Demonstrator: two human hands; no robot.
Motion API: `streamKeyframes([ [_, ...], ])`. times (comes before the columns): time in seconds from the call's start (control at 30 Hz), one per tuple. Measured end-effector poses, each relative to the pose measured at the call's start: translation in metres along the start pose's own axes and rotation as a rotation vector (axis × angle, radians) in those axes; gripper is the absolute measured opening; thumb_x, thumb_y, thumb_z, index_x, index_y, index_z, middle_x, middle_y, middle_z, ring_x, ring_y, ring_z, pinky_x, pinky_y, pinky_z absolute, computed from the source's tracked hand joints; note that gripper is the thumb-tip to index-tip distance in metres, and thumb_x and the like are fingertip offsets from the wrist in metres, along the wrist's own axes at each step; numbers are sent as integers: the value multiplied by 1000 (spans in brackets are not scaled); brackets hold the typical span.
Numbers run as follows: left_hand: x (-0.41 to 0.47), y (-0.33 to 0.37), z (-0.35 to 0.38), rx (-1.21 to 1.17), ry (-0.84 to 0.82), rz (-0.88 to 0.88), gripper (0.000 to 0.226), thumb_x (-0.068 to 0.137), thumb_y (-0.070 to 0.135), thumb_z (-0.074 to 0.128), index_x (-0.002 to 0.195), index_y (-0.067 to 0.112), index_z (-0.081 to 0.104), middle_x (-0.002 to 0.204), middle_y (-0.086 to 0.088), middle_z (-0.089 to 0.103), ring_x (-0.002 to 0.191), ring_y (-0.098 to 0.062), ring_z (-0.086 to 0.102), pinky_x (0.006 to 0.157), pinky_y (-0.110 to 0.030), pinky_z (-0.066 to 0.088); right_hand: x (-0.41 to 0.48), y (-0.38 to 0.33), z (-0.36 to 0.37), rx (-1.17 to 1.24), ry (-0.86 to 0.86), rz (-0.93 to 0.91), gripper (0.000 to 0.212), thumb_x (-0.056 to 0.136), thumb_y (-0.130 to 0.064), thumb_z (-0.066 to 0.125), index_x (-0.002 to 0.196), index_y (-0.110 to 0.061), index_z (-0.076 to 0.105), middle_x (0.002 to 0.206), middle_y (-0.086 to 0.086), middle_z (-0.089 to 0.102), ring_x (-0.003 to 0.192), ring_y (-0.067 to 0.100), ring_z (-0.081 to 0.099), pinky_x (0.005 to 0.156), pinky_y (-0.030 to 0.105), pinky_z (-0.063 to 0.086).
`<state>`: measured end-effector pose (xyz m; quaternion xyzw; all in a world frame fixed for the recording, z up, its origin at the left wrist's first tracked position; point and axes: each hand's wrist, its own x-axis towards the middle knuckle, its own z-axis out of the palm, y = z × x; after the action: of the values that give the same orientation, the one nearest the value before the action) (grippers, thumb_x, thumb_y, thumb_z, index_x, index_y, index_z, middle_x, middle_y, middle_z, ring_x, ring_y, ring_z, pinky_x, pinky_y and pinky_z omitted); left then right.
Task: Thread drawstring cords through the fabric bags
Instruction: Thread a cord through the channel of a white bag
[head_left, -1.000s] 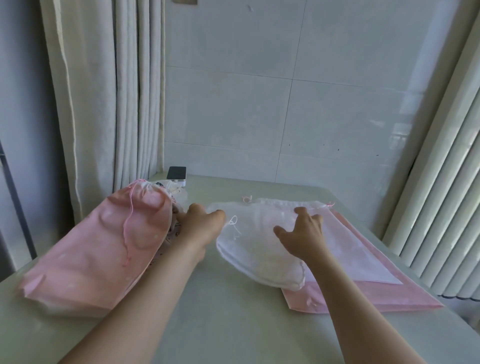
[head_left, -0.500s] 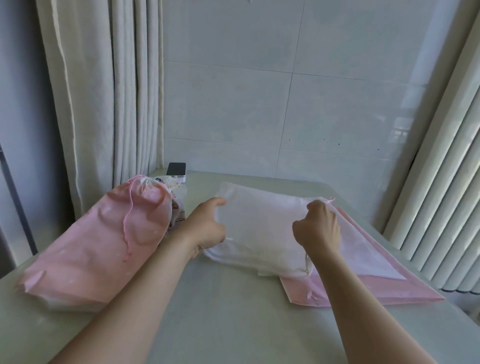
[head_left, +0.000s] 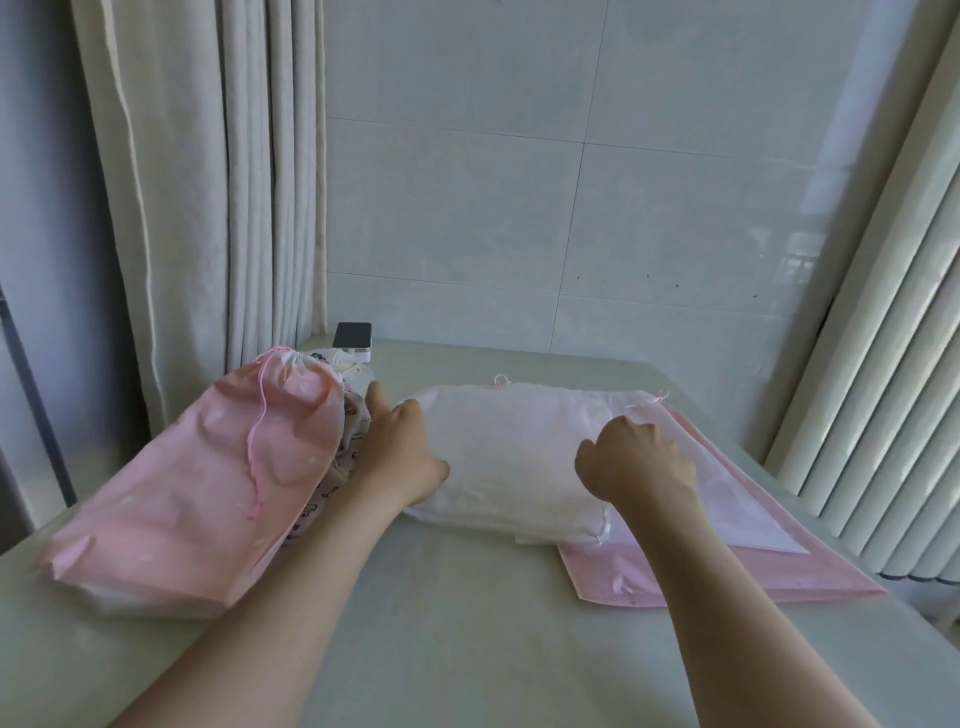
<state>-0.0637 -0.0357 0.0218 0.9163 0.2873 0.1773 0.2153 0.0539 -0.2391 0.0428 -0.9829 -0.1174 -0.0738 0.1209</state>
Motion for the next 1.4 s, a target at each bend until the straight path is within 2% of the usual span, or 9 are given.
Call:
streamKeyframes([
  [0.1,-3,5,-1,-72,58,43,65,86,26,75,142,13,45,159,-12,2,119,-38,58,88,-31,41,-9,-3,-6,-31,-109,-43,27,91,-36,50,102,-14,61,96,2,71,89,26,65,69,31,44],
  [0.17,-5,9,-4,-162,7,34,57,90,30,71,140,17,46,151,-5,12,101,-26,53,84,-26,34,-12,-6,-10,4,-127,-64,18,85,-32,56,88,-15,58,87,2,68,78,22,63,60,27,40],
  [0.4,-2,3,-5,-306,-54,144,68,86,14,73,147,21,43,150,4,19,114,-12,44,88,-19,36,3,-7,-8,525,106,-137,20,96,-11,38,106,-14,54,65,12,70,43,26,67,66,41,61],
  [0.57,3,-2,1,-193,189,289,62,83,-16,50,141,5,43,149,-9,24,117,-23,49,79,-17,29,14,-4,0,782,299,-29,28,101,-28,51,122,-11,60,91,6,65,97,34,63,80,39,51],
  [0.73,14,-10,3,-131,411,188,49,85,-20,50,132,-9,58,148,-25,43,128,-43,54,106,-34,36,7,-8,-1,1237,285,52,27,88,-27,66,112,-15,73,77,4,76,62,16,70,66,33,56],
  [1.0,19,-18,2,-202,618,196,27,91,-13,48,111,-2,63,117,-25,60,112,-44,55,91,-47,44,0,-23,1,1250,360,-215,17,93,-23,73,106,-34,74,88,-10,79,82,17,76,81,38,63],
  [1.1,18,-12,-4,-400,681,132,23,100,-4,40,112,-1,60,111,-15,73,107,-38,63,88,-44,48,5,-23,7,1024,483,-265,15,97,-19,63,101,-24,77,70,-7,73,67,21,71,69,41,60],
  [1.23,13,0,-18,-808,619,-13,26,110,14,32,113,12,58,81,-2,72,73,-4,65,68,-30,42,7,-20,9,972,433,-192,28,107,-18,48,91,-10,71,65,2,70,49,16,68,54,28,51],
  [1.4,21,-1,-23,-1151,572,-113,22,104,18,42,107,13,63,78,1,57,68,-12,53,65,-27,42,13,-12,13,1198,208,41,35,108,-18,43,91,-1,69,73,15,71,56,32,71,61,42,63],
])
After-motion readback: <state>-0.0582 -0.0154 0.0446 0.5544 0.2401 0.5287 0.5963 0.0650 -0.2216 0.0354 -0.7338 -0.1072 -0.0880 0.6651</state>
